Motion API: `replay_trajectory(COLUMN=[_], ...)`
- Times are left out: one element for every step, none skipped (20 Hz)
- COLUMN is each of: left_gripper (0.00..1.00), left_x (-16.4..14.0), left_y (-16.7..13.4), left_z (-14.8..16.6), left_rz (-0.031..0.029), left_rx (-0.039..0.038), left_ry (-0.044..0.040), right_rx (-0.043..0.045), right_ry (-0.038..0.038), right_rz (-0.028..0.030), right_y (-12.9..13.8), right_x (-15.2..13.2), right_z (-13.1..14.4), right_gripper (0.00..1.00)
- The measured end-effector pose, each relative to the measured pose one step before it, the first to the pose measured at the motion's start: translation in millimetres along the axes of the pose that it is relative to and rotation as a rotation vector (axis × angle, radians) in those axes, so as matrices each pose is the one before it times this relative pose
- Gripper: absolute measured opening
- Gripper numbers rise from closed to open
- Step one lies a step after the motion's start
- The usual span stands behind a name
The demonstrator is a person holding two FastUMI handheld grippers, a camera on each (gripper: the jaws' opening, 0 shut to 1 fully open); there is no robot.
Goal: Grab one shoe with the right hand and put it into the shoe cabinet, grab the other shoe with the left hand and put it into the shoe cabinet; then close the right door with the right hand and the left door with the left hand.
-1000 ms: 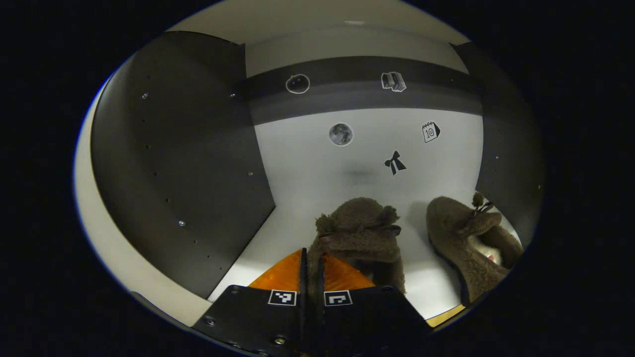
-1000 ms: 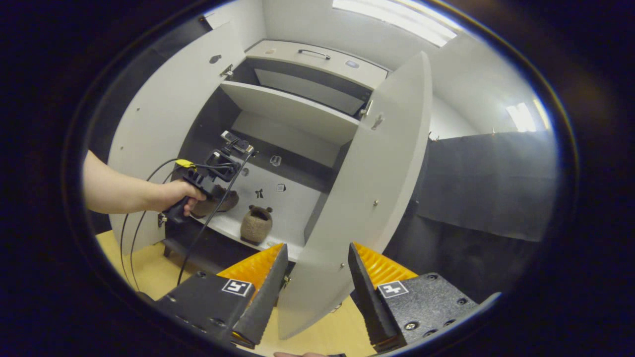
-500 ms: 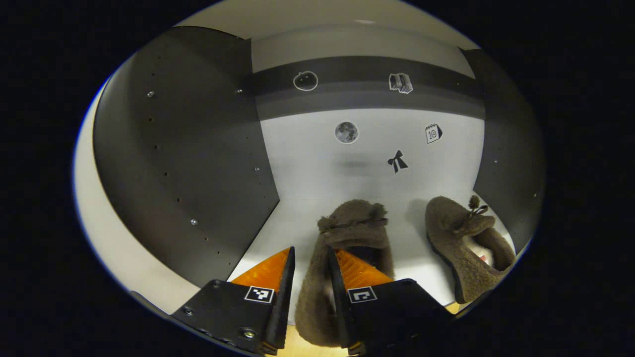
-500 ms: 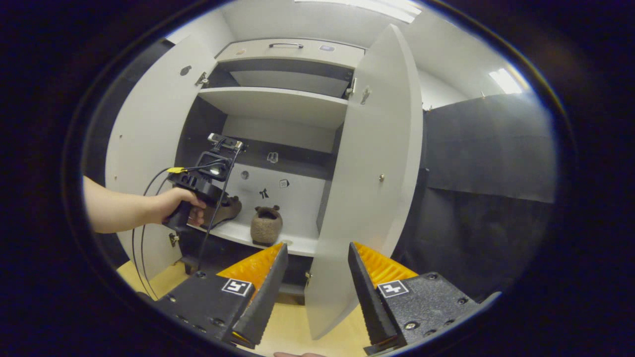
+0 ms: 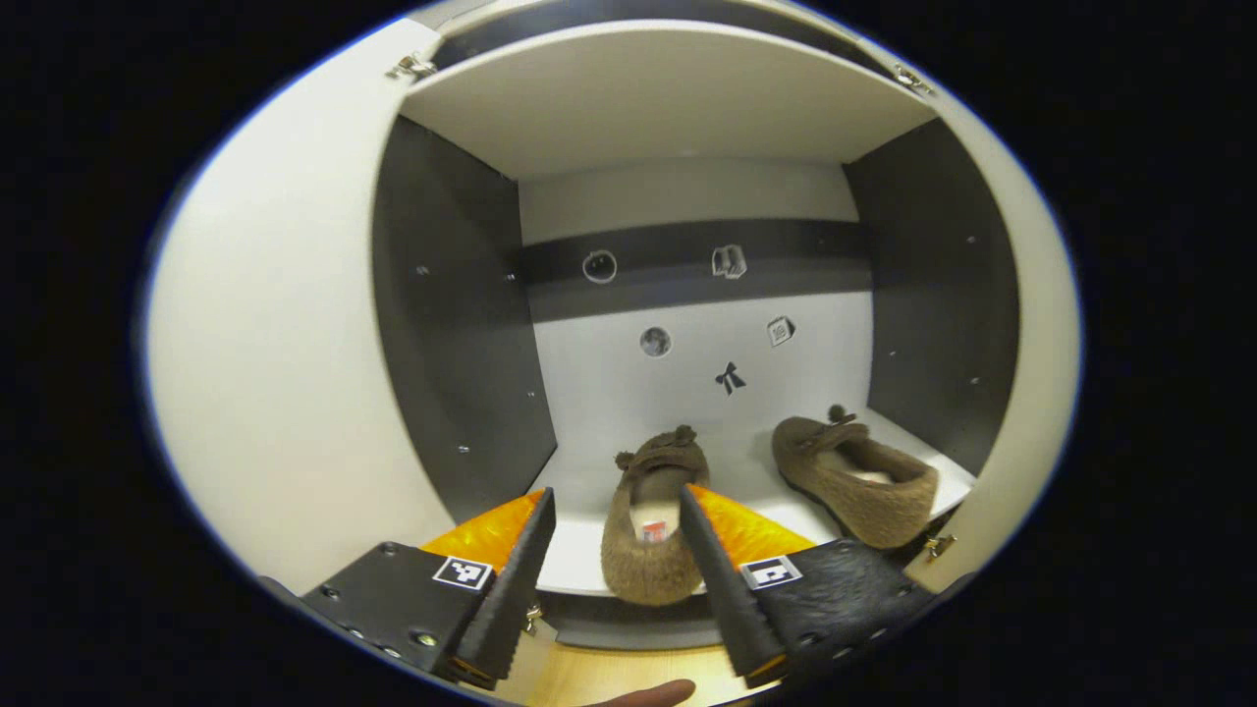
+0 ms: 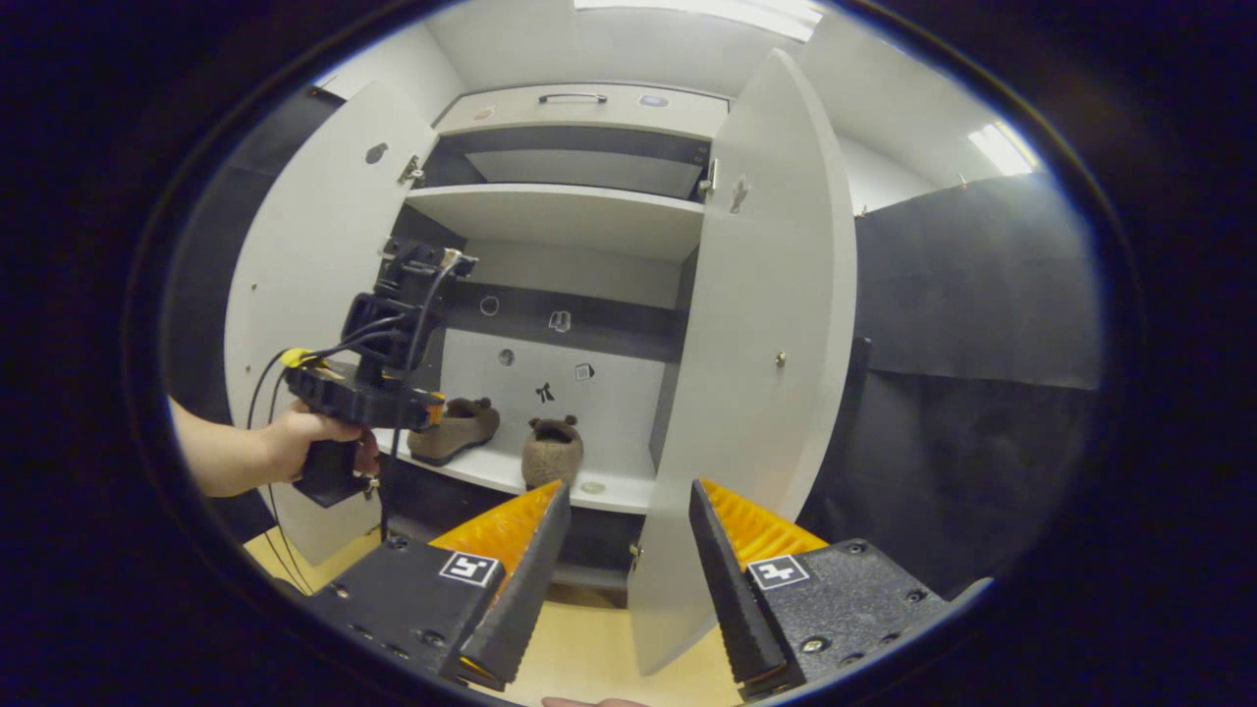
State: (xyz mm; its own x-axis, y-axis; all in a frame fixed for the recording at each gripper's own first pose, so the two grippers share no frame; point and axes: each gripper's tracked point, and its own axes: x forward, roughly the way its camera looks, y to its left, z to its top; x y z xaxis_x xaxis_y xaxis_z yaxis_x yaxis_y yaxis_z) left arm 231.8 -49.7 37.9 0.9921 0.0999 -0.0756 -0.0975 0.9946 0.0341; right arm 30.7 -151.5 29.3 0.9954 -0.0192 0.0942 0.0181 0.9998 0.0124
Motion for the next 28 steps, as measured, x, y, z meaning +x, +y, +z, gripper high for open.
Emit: replay_trajectory(left_gripper=[0.77, 0.78, 0.80, 0.81, 0.84, 0.87, 0.93, 0.96, 0.96, 0.96, 0.96, 0.96, 0.96, 0.96, 0.96, 0.96, 0.96, 0.96, 0.96, 0.96, 0.96, 0.96, 0.96, 0.96, 0.96, 0.96, 0.96, 0.96], left_x=[-22.54, -20.55, -20.71, -18.36, -17.39, -16.06, -16.44, -17.93, -12.30, -14.63, -9.43, -9.96, -6.57, -4.84, -3.07, -1.89, 0.15, 0.61, 2.05, 2.10, 2.99, 4.14, 4.65, 4.05, 3.53, 3.46, 3.14, 2.46], left_y=[-1.65, 1.92, 1.85, -5.21, -4.35, -0.62, -2.18, -1.30, 1.02, 3.59, 4.08, 1.59, -1.03, -3.11, -1.28, -1.17, -2.19, -3.96, -4.22, -2.54, -1.88, -0.14, -0.61, 0.71, 0.53, -0.25, 0.81, 6.48], left_z=[15.07, 11.08, 13.25, 9.65, 1.65, 1.83, -4.40, -7.22, -7.90, -5.78, -1.74, 2.68, 1.63, 0.05, -0.61, -0.66, 0.05, -1.07, -3.05, -3.41, -3.25, -3.02, -5.25, -6.97, -4.39, -3.88, -2.05, -1.52], left_rz=[-0.00736, -0.00152, 0.00667, -0.00376, -0.01814, -0.01026, -0.02035, -0.00725, -0.00205, 0.00729, 0.00861, 0.00177, -0.00567, -0.00897, -0.00131, 0.00170, 0.00046, -0.00541, -0.00771, -0.00439, -0.00081, 0.00451, 0.00138, 0.00201, 0.00161, 0.00216, 0.00622, 0.02323], left_rx=[-0.02619, -0.01790, -0.01415, -0.01497, -0.01001, -0.02099, -0.00219, 0.00864, 0.02101, 0.03199, 0.02682, 0.01630, 0.00330, -0.00104, -0.00035, -0.00945, -0.01900, -0.02488, -0.02546, -0.02345, -0.01282, -0.00496, -0.00696, -0.01065, -0.01693, -0.01902, -0.00280, 0.00845], left_ry=[-0.07980, -0.07171, -0.05559, -0.02788, 0.01288, 0.02289, 0.04166, 0.04167, 0.03627, 0.01319, -0.01385, -0.01845, -0.01452, -0.00126, 0.00733, 0.00309, 0.00229, 0.00620, 0.01458, 0.01408, 0.01412, 0.01528, 0.02012, 0.02391, 0.02048, 0.01325, 0.00345, -0.00114], right_rx=[0.00239, -0.00005, -0.00132, -0.00081, 0.00134, 0.00409, 0.00360, -0.00513, -0.00404, 0.00040, 0.00305, 0.00260, -0.00349, -0.00938, -0.00661, -0.00251, -0.00430, 0.00303, 0.01022, 0.01201, 0.00398, 0.00700, -0.00164, -0.00649, -0.00066, 0.00701, 0.00046, -0.01414], right_ry=[0.00015, 0.00269, 0.00498, 0.00761, 0.00683, 0.00152, -0.00429, -0.00181, -0.00326, -0.00435, -0.00139, -0.00344, -0.00535, -0.00833, -0.00999, -0.00964, 0.00088, 0.00548, 0.00968, 0.00844, 0.00697, -0.00257, 0.01345, 0.02586, 0.02278, 0.01955, 0.00505, -0.00324], right_rz=[0.00276, 0.00177, 0.00721, 0.01032, 0.01184, 0.01595, 0.00850, 0.00275, 0.00263, -0.00253, 0.00426, 0.00671, 0.00672, 0.00134, 0.00109, -0.00863, -0.02094, -0.01349, -0.00366, -0.02095, -0.03492, -0.02939, -0.03301, -0.04279, -0.02692, -0.01712, -0.01251, -0.00864], right_y=[-0.56, -0.74, 1.03, 1.60, 1.83, 2.29, 2.14, 0.60, 1.41, 0.98, 2.04, 1.88, 0.78, -2.44, -3.33, -6.44, -10.06, -9.02, -8.15, -12.14, -15.95, -17.35, -18.06, -21.18, -14.05, -8.97, -5.93, -3.37], right_x=[0.04, 0.00, 0.92, 1.95, 1.76, 1.38, 1.35, 1.54, 1.40, -0.77, -1.07, -1.59, -1.79, -2.45, -3.92, -3.76, -3.86, -6.20, -6.85, -8.02, -10.18, -4.84, -1.34, 0.26, 3.95, 6.29, 8.50, 10.57], right_z=[0.42, -1.21, -0.73, -1.07, -2.29, 0.52, 0.87, -0.73, -0.40, -0.96, -0.26, -0.42, 1.44, 1.44, 2.62, 1.18, -2.44, -4.61, -5.21, -4.68, -4.03, -3.26, -6.05, -10.67, -6.76, -4.12, 0.25, 0.04], right_gripper=[0.78, 0.78, 0.78, 0.82, 0.78, 0.78, 0.83, 0.82, 0.83, 0.81, 0.88, 0.90, 0.92, 0.92, 0.92, 0.92, 0.92, 0.92, 0.92, 0.92, 0.92, 0.94, 0.94, 0.94, 0.94, 0.94, 0.98, 0.94])
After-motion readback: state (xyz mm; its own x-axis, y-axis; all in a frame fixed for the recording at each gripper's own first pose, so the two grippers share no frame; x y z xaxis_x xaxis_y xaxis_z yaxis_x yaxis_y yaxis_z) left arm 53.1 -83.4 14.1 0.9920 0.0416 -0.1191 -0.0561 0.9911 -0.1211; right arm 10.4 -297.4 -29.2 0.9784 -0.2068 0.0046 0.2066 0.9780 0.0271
